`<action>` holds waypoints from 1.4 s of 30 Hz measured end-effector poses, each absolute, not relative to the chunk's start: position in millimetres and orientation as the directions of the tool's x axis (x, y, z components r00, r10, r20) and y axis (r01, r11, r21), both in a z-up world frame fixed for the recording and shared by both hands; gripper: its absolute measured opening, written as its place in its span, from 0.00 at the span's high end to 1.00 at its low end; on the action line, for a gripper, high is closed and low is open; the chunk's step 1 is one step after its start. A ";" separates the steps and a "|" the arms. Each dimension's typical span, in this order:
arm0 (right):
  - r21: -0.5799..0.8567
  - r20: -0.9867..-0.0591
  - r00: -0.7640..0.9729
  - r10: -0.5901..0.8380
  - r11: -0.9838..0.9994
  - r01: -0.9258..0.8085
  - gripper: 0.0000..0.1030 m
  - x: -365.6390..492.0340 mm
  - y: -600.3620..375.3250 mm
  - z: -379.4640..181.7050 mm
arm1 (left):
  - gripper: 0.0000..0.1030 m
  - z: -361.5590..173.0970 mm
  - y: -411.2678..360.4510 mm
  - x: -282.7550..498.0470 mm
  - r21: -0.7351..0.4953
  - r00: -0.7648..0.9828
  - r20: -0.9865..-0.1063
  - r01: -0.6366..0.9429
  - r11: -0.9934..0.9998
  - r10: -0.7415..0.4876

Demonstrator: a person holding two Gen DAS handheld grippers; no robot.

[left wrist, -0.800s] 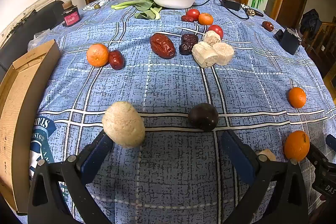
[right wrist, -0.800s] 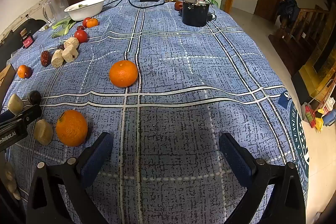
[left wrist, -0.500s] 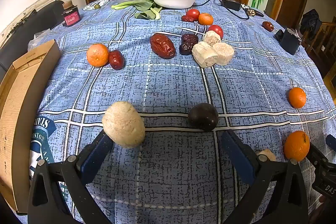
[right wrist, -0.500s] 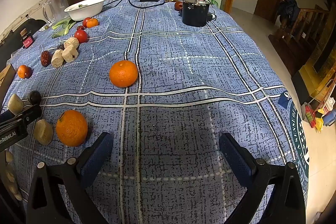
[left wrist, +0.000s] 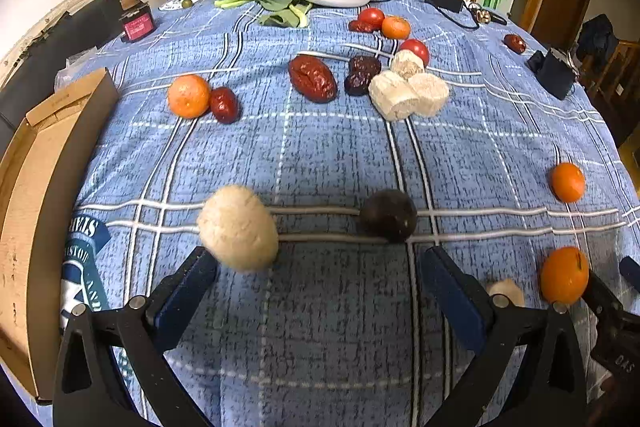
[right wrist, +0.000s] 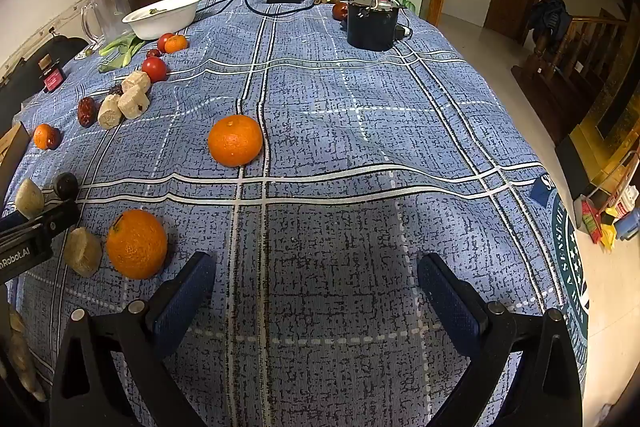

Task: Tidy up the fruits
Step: 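Move the left tool toward the pale round bun while the right tool approaches an orange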

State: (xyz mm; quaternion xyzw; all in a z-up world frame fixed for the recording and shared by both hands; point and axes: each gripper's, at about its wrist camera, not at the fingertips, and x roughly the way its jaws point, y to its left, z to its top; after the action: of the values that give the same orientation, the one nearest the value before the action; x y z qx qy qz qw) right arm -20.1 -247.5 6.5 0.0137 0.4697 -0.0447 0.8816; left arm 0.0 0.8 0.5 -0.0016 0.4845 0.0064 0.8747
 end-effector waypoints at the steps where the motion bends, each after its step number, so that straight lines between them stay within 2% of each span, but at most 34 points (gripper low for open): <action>1: -0.018 -0.829 0.555 -0.066 0.996 0.092 0.01 -20.1 -247.5 6.5 | 0.00 0.9 3.0 -2.4 0.001 0.516 -0.856 -0.021 1.000 0.012; 6: -0.018 -0.829 0.555 -0.066 0.996 0.092 0.01 -20.1 -247.5 6.5 | 0.14 17.4 27.5 -23.7 -0.070 0.501 -0.865 -0.066 0.995 -0.028; 12: -0.018 -0.830 0.554 -0.062 0.996 0.084 0.01 -19.8 -246.9 6.6 | 0.15 46.2 65.0 -46.3 -0.104 0.513 -0.858 -0.116 0.988 -0.031; 13: -0.018 -0.832 0.552 -0.059 0.997 0.080 0.01 -19.1 -246.8 6.3 | 0.16 48.1 71.5 -49.1 -0.122 0.506 -0.861 -0.125 0.985 -0.043; 15: -0.016 -0.835 0.548 -0.054 0.997 0.073 0.00 -16.8 -246.8 6.2 | 0.27 52.2 82.2 -53.2 -0.140 0.496 -0.867 -0.133 0.981 -0.056; 19: -0.016 -0.838 0.544 -0.054 0.997 0.075 0.00 -8.5 -245.6 5.4 | 0.31 58.7 93.3 -62.1 -0.128 0.499 -0.866 -0.144 0.981 -0.040; 31: -0.020 -0.843 0.534 -0.060 0.997 0.081 0.01 -9.6 -247.7 5.0 | 0.32 65.6 89.4 -64.9 -0.101 0.497 -0.866 -0.082 0.991 -0.047; 34: -0.012 -0.868 0.490 -0.080 0.990 0.140 0.03 -12.5 -251.4 11.9 | 0.31 67.0 91.9 -63.8 -0.106 0.492 -0.869 -0.066 0.992 -0.060; 38: 0.016 -0.834 0.549 -0.052 0.993 0.119 0.05 -24.7 -243.4 36.6 | 0.31 65.0 98.8 -57.6 -0.121 0.483 -0.872 -0.055 0.991 -0.080; 42: 0.076 -0.826 0.562 0.048 0.997 0.028 0.06 -23.6 -222.8 52.3 | 0.31 61.9 101.9 -46.2 -0.142 0.473 -0.874 -0.034 0.989 -0.109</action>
State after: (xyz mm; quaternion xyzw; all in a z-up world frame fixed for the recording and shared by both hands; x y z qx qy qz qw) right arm -23.6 -222.8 52.3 0.0402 0.4679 0.0057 0.8829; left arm -46.2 101.9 61.9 -0.0700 0.5128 -0.0219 0.8554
